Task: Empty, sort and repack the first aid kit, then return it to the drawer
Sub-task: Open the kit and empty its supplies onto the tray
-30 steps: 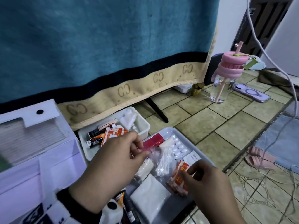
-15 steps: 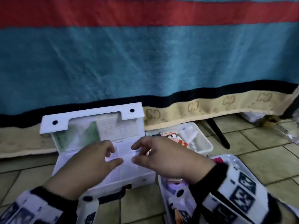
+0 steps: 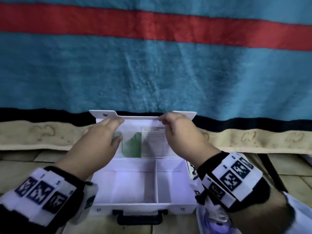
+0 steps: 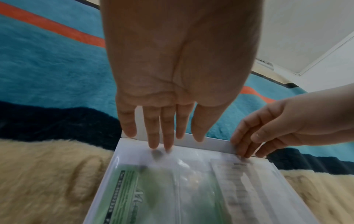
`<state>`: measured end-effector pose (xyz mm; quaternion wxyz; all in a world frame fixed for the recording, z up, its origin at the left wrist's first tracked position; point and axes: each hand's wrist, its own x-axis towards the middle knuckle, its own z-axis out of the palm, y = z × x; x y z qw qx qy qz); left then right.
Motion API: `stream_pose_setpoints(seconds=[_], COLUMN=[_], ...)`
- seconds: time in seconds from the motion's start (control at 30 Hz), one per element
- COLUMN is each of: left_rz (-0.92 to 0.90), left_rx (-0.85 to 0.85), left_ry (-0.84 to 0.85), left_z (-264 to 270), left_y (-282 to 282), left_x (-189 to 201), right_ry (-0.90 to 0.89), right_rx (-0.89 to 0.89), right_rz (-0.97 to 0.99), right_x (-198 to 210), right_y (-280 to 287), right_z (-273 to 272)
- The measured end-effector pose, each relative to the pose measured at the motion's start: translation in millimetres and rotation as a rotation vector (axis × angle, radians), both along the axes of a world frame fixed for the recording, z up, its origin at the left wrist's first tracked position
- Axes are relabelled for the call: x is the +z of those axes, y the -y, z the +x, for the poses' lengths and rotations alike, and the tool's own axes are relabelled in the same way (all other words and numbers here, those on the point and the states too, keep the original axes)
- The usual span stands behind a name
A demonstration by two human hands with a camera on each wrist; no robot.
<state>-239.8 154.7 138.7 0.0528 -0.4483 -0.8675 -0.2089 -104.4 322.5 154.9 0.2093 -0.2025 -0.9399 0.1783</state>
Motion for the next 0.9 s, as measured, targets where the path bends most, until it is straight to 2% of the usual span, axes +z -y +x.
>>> stream_pose_setpoints(seconds=[0.17, 0.33, 0.47, 0.7, 0.9], left_rz=[0.103, 0.058, 0.007, -0.12, -0.141], left_rx=[0.036, 0.073, 0.104, 0.094, 0.078], left_ry=[-0.043, -0.067, -0.023, -0.071, -0.082], left_z=[-7.3, -7.0, -7.2, -6.9, -6.0], left_y=[-11.1, -21.3, -24.5, -25.4, -26.0], left_x=[6.9, 13.4, 13.3, 7.0, 3.1], right_ry=[-0.015, -0.037, 0.087, 0.248, 0.276], right_rx=[-0.013, -0.026, -0.052, -0.155, -0.213], right_rz=[0.099, 0.025, -0.023, 0.269, 0.27], right_x=[-12.0, -10.5, -6.8, 1.4, 1.3], right_y=[-9.2, -9.1, -7.1, 2.1, 9.6], right_z=[-14.3, -11.8, -10.3, -7.1, -8.7])
